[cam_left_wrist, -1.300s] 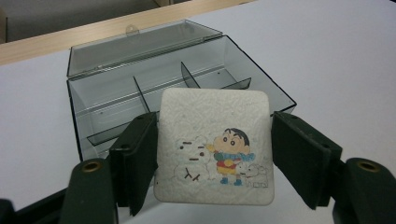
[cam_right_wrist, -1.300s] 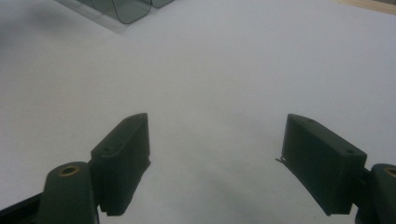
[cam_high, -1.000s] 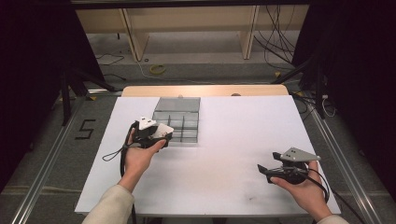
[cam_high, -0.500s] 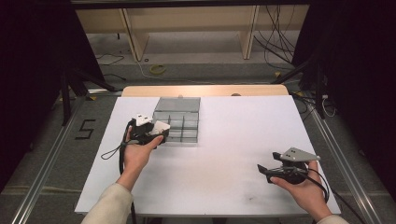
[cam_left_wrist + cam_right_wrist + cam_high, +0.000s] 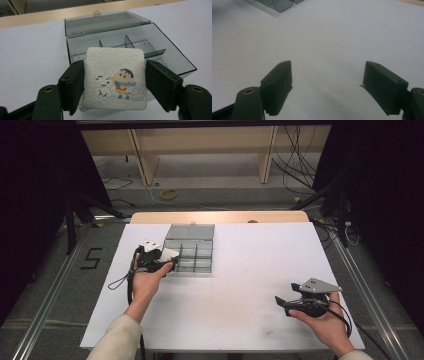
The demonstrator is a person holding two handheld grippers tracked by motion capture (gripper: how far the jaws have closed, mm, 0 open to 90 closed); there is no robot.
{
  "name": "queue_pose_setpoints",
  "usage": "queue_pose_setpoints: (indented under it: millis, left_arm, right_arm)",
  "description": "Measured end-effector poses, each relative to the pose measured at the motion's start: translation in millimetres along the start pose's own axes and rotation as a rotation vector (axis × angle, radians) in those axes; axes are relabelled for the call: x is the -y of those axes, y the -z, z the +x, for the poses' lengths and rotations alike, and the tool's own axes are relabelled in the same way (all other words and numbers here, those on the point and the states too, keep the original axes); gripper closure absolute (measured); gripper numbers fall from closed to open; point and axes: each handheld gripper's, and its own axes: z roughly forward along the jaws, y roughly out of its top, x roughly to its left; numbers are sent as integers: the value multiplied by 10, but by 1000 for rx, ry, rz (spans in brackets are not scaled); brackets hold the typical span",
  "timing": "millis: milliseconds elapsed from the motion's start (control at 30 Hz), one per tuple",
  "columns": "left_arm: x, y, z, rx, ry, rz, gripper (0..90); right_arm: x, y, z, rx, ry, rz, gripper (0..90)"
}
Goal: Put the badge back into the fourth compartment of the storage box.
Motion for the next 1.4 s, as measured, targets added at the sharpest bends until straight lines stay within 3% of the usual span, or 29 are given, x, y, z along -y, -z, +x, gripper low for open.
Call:
queue_pose_setpoints:
  millis: [567,1400]
  left_arm:
    - [-40,-116,95,-32,34,-5,328]
    - [-35,-290,83,-62,44,6,328]
  right_arm:
    - [0,0,-4,3,1,4,241]
    - [2,3,-5,2,0,1,241]
